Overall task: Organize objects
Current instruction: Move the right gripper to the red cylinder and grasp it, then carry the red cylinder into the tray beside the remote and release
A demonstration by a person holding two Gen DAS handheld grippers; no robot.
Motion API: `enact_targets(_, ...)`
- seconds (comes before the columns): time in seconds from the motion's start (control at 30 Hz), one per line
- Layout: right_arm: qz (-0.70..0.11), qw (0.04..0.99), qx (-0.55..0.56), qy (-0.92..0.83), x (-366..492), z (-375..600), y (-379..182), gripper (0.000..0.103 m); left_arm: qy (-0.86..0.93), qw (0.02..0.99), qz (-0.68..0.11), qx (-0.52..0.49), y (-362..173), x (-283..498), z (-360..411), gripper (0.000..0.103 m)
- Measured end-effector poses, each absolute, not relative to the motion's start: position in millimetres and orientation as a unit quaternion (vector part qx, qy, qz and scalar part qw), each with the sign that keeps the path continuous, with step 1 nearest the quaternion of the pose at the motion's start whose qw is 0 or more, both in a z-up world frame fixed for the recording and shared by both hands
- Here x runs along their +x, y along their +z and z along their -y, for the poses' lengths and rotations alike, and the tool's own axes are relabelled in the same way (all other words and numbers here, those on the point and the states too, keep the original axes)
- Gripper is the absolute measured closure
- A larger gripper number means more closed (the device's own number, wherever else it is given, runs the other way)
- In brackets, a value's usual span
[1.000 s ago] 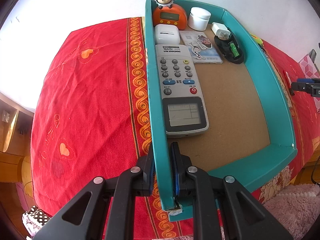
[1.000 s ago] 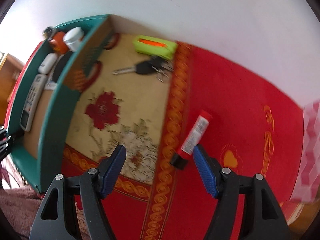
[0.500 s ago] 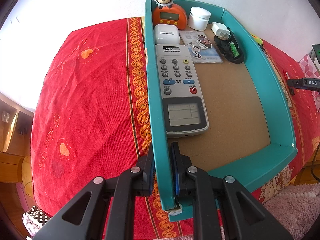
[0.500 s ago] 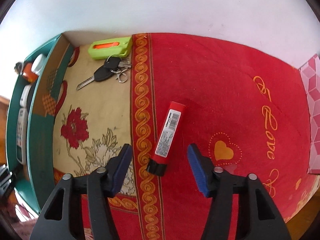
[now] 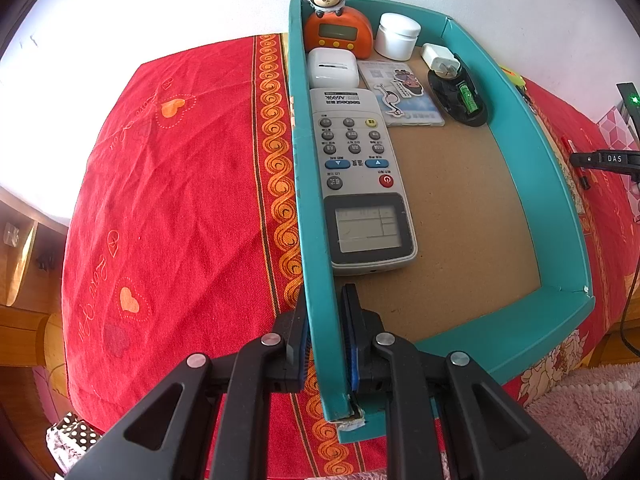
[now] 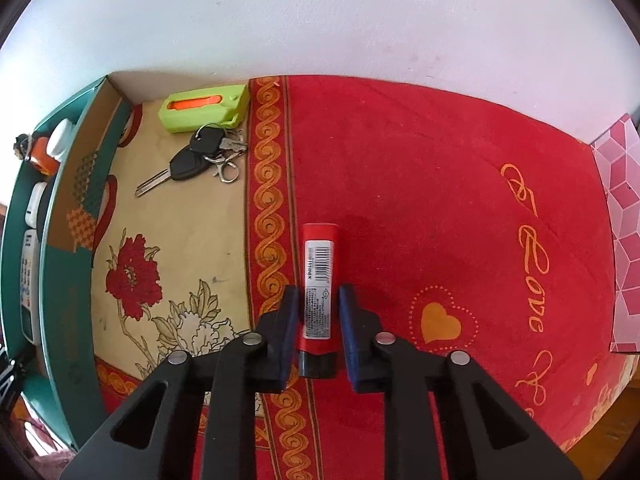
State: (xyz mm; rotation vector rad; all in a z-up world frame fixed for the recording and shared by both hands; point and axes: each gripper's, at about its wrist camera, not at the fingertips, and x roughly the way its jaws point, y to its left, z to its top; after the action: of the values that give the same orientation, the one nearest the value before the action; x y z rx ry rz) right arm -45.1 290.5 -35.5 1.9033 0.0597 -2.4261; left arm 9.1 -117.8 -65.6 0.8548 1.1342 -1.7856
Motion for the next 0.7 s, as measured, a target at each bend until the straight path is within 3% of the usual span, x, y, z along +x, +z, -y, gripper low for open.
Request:
enact_targets(0.27,-0.027,0.09,0.619,-0.779,-32.5,-250.9,-32.6,0.082,-0.71,0.419,-0.453,0.339,-65.6,9.0,118.6,0.09)
enact_targets(0.7,-0.051,0.092,0.621,-0.776,-23.8,-226.8,-32.8,0.079,-0.707,0.425,-0.457,0.334,-65.4,7.3,119.8,0.09)
